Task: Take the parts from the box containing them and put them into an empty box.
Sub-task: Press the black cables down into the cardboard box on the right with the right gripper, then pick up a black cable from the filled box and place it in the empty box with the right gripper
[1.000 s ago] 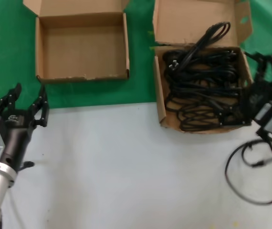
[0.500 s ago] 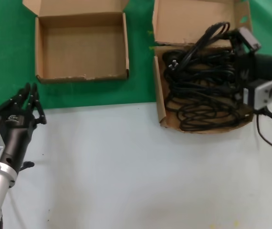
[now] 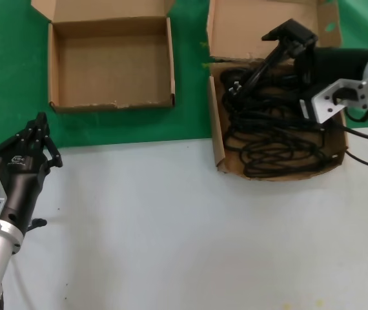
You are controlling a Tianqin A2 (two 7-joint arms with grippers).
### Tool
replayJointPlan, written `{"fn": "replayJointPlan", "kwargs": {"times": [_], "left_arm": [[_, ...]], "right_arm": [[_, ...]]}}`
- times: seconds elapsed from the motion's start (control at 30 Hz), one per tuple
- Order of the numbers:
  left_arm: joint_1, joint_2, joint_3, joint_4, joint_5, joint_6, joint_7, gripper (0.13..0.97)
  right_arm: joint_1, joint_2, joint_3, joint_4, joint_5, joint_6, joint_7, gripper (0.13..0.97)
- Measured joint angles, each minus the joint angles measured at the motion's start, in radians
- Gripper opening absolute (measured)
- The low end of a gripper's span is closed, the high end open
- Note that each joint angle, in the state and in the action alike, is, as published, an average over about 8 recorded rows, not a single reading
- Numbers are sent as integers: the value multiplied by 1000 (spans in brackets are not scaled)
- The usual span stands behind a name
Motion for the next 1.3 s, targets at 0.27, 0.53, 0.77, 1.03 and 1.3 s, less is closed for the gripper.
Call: {"fn": "replayJointPlan", "kwargs": {"times": [0.27,0.53,0.77,1.03,1.3], "left_arm": [[0,0,0,0,0,0,0,145],[0,0,0,0,0,0,0,145],[0,0,0,0,0,0,0,145],[0,0,0,0,0,0,0,145],[0,0,0,0,0,0,0,145]], "right_arm": [[10,-74,39,-77,-28,-30,-81,842],[17,-117,72,-127,-52,-42,-131,741],[10,-132,93,-138,-75,-56,-139,601],[-14,-135,114,-125,-99,-67,-125,424],[-40,-135,138,-113,-99,-64,-130,283]]}}
